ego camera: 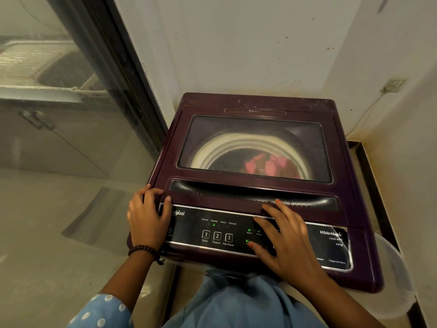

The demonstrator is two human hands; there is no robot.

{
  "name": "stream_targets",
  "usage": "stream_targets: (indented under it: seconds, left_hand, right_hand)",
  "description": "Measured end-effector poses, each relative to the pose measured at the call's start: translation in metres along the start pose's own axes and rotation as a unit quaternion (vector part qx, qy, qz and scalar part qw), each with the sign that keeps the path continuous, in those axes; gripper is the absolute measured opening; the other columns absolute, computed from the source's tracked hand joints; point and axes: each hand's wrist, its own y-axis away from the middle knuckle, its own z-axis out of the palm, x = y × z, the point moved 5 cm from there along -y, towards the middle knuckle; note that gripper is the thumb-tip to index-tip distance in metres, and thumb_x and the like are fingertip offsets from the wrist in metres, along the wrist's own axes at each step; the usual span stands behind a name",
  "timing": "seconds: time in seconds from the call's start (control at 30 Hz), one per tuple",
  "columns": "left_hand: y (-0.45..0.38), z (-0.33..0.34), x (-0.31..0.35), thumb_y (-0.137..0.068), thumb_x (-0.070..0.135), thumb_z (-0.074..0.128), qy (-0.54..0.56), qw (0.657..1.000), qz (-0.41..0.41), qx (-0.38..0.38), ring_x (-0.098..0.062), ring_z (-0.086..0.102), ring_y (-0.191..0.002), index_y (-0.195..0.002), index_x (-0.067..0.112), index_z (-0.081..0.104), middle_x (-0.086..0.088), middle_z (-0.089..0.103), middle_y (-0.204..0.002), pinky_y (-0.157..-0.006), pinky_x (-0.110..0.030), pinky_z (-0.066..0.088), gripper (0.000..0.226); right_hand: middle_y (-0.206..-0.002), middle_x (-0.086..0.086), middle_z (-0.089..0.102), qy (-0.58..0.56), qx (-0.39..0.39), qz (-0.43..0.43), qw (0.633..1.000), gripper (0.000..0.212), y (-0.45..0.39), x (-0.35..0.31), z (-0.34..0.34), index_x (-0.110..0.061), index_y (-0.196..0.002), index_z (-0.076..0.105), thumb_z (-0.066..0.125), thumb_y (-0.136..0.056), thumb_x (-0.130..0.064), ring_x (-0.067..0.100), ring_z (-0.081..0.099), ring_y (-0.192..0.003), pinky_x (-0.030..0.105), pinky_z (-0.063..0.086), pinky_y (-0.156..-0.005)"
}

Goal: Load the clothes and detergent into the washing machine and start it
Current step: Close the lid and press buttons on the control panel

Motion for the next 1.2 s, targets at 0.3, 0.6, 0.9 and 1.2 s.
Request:
stream_targets:
  seconds: [0.3, 0.6, 0.9, 1.2]
  left_hand:
    - [0.008, 0.005, 0.01, -0.086, 0.024, 0.068, 0.0, 1.0, 0.003, 0.007, -0.035, 0.054, -0.107, -0.102, 0.011, 0.063, -0.015, 0.056, -0.122, -0.091, -0.052, 0.043, 0.021]
    - [0.012, 0.006, 0.011, -0.086, 0.024, 0.068, -0.004, 1.0, -0.003, 0.006, -0.035, 0.053, -0.107, -0.102, 0.013, 0.062, -0.014, 0.055, -0.122, -0.092, -0.052, 0.042, 0.02]
    - [0.013, 0.007, 0.017, -0.089, 0.029, 0.064, -0.032, 0.999, 0.014, -0.007, -0.037, 0.052, -0.116, -0.111, 0.009, 0.061, -0.016, 0.053, -0.128, -0.094, -0.056, 0.041, 0.029]
    - [0.015, 0.022, 0.026, -0.081, 0.072, 0.004, -0.17, 0.973, 0.072, -0.138, -0.022, 0.007, -0.15, -0.153, 0.021, 0.02, -0.007, 0.012, -0.162, -0.118, -0.053, 0.007, 0.09]
  right_hand:
    - [-0.127, 0.011, 0.06, 0.021, 0.036, 0.086, 0.995, 0.034, 0.008, 0.048, -0.016, -0.013, -0.108, 0.069, 0.042, -0.093, -0.029, 0.036, 0.043, -0.131, 0.056, 0.041, -0.096]
    - [-0.118, 0.004, 0.061, 0.028, 0.029, 0.083, 0.996, 0.031, 0.01, 0.056, -0.015, -0.018, -0.112, 0.063, 0.043, -0.09, -0.027, 0.026, 0.056, -0.115, 0.048, 0.036, -0.098]
    - [-0.116, 0.0, 0.059, 0.034, 0.021, 0.089, 0.995, 0.032, 0.01, 0.055, -0.014, -0.021, -0.112, 0.062, 0.042, -0.09, -0.029, 0.017, 0.054, -0.107, 0.041, 0.032, -0.098]
    - [-0.116, 0.003, 0.062, 0.061, 0.024, 0.112, 0.992, 0.036, 0.009, 0.052, -0.016, -0.016, -0.11, 0.064, 0.039, -0.085, -0.026, 0.026, 0.06, -0.114, 0.05, 0.036, -0.094]
